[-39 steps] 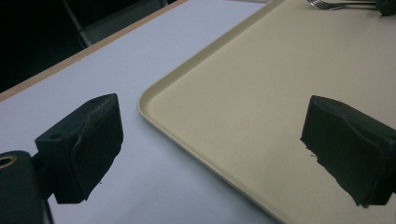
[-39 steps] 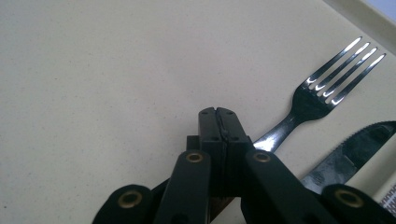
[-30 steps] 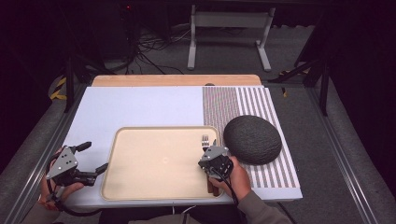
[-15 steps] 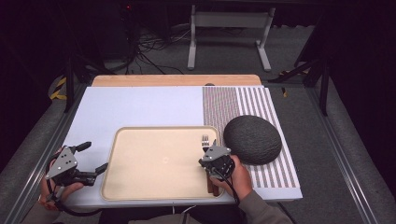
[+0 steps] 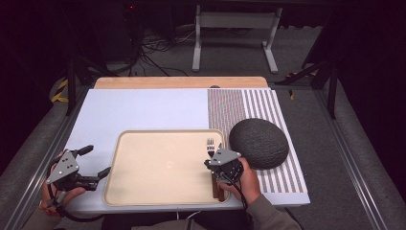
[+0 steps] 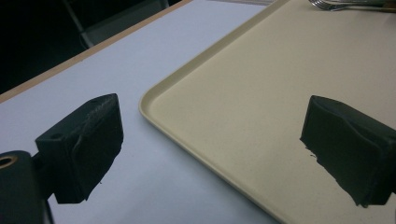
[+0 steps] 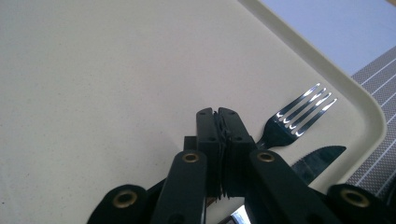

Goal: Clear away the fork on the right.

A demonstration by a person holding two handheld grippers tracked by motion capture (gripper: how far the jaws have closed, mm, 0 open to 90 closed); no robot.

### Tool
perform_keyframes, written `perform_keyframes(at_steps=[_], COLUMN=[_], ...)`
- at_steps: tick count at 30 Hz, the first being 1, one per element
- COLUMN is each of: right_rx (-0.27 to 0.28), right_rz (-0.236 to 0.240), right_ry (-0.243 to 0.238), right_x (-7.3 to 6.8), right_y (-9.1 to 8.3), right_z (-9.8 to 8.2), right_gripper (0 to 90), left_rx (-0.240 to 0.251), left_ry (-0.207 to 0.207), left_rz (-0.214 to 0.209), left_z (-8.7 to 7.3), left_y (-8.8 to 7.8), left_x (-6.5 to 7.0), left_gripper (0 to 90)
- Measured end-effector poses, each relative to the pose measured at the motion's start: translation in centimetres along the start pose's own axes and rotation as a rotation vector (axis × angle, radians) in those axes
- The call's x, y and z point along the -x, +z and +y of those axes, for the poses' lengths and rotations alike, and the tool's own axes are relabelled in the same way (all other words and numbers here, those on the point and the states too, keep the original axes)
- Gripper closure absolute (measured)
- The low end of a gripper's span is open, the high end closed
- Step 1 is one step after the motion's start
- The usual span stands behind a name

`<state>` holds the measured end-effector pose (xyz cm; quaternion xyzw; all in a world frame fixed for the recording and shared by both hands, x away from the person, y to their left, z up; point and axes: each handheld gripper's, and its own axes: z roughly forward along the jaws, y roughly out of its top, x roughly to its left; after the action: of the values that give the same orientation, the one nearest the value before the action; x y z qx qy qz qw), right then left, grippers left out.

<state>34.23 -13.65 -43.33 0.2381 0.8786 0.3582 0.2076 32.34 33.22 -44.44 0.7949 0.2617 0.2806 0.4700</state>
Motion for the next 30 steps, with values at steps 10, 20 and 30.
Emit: perform_keyframes(at_steps=[10, 20, 30], right_rx=[0.054, 0.088, 0.108], right_rz=[-0.024, -0.046, -0.066], right_ry=[-0.003, -0.011, -0.018], right_x=[0.4, 0.6, 0.8], right_y=[-0.9, -1.6, -2.1], right_z=[0.2, 0.3, 0.4], right_gripper=[86.6, 82.7, 78.7], left_rx=[0.009, 0.008, 0.011], left_ry=[0.002, -0.006, -0.008], left_rz=[-0.003, 0.001, 0.000], left_z=[0.1, 0.0, 0.0], left_y=[-0.1, 0.0, -0.1], left_x=[0.0, 0.0, 0.0], left_gripper=[6.5, 6.1, 6.1])
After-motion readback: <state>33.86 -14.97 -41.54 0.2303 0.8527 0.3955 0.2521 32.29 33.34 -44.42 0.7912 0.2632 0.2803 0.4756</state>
